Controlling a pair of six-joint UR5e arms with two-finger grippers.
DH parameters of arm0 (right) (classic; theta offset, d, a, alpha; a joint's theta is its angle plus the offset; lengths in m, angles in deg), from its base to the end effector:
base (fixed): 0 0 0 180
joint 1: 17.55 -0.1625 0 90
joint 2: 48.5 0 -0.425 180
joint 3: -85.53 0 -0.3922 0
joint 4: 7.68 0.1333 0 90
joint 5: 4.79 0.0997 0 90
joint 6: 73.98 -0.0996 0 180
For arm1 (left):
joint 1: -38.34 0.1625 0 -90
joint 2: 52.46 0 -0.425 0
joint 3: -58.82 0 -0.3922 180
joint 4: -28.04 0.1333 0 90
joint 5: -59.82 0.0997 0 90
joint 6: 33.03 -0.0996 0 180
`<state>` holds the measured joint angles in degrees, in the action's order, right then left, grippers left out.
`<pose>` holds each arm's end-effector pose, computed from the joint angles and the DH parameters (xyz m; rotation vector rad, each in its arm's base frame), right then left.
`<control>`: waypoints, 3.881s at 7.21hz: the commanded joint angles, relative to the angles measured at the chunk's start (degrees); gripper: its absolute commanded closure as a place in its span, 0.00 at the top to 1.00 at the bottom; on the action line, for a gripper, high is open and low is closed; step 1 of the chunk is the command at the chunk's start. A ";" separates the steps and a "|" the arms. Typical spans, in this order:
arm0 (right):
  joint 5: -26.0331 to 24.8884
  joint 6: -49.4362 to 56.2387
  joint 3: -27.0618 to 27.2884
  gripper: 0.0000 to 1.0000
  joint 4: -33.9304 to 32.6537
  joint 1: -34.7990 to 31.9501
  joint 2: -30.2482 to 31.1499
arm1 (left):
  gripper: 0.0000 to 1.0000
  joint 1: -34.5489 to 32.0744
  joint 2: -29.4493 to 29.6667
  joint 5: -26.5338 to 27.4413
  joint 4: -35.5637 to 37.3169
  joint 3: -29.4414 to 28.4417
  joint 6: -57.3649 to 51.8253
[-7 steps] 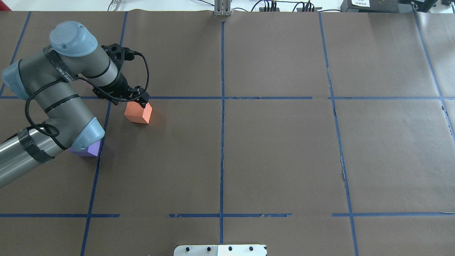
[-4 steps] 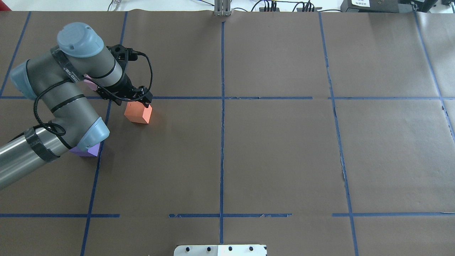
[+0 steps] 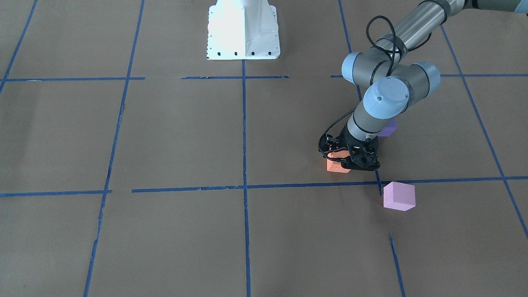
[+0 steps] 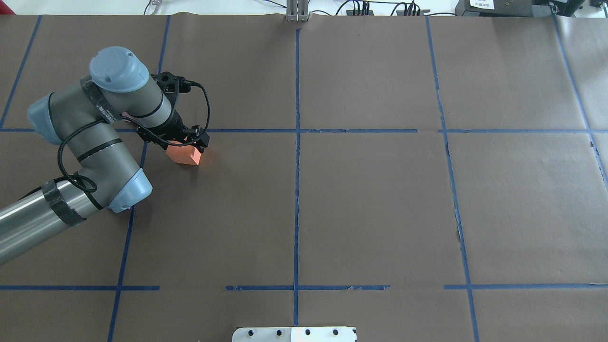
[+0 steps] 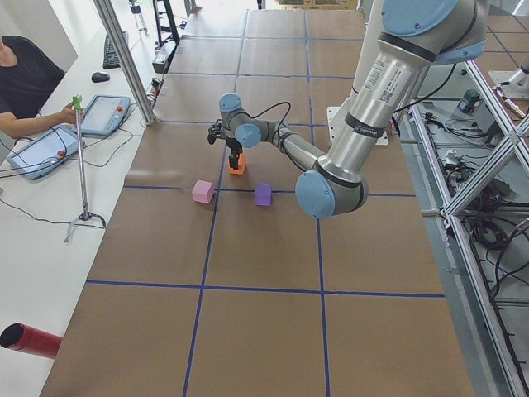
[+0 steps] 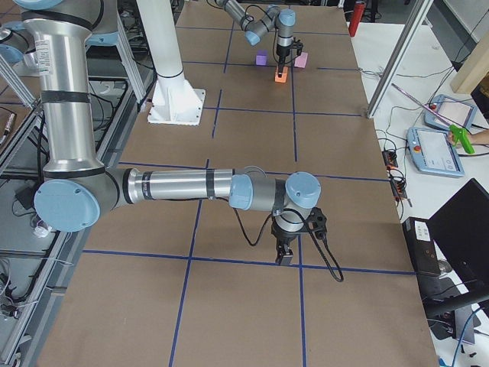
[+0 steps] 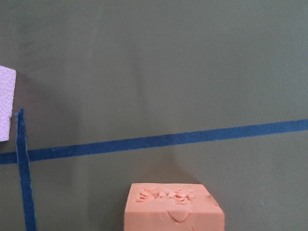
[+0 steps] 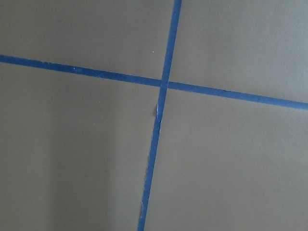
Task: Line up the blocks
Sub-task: 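Lower the left gripper onto the orange cube and close on it, then lift the orange cube with the left gripper and carry it beside the pink cube, then lower the orange cube between the pink and purple cubes with the left gripper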
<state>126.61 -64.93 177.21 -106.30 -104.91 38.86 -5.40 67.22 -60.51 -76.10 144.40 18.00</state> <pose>0.0441 -0.5070 0.6395 -0.0313 -0.7260 -0.1679 0.4460 -0.5417 0.3675 0.0620 0.8388 0.1037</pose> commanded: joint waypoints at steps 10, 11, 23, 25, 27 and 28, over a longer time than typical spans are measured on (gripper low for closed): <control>0.00 0.09 0.00 1.00 0.00 0.00 0.00 | 0.12 -14.69 -5.12 -0.25 26.19 20.60 -17.67; 0.00 0.09 0.00 1.00 0.00 0.00 0.00 | 0.12 -16.96 -8.72 -3.39 25.66 20.51 -21.46; 0.00 0.00 0.00 1.00 0.00 0.00 0.00 | 0.12 -9.51 -10.51 -7.81 4.66 3.37 -13.41; 0.00 0.09 0.00 1.00 0.00 0.00 0.00 | 0.14 -9.60 -10.78 -7.73 3.00 2.15 -13.50; 0.00 0.09 0.00 1.00 0.00 0.00 0.00 | 0.33 -9.60 -10.78 -7.81 2.63 1.70 -13.58; 0.00 0.09 0.00 1.00 0.00 0.00 0.00 | 0.82 -9.60 -10.87 -7.81 2.20 1.61 -13.76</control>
<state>126.61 -64.87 177.21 -106.30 -104.91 38.86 -15.00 56.42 -68.29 -73.46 146.19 4.39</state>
